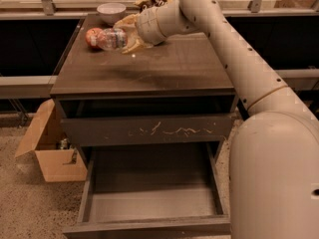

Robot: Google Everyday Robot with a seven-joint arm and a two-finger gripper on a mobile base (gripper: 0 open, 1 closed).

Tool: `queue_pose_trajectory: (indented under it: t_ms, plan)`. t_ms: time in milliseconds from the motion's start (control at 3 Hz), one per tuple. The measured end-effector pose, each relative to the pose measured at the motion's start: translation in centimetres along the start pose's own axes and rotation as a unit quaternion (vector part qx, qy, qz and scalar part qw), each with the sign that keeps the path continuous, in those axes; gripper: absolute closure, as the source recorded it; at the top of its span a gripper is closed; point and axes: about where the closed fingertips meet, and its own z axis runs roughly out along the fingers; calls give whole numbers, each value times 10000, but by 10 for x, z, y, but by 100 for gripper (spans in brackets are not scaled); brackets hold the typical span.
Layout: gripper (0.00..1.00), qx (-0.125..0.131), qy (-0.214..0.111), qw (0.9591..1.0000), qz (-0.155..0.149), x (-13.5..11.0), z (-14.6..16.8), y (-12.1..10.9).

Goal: Pick water bottle from middle drawer and place on counter

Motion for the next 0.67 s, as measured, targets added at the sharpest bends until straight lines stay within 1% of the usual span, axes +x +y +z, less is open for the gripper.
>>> queue_pose_trajectory:
  t_ms: [333,667]
  plan:
    - [0,2,1,10000,0,0,0,0]
    - [0,427,123,9990,76,3,-25,0]
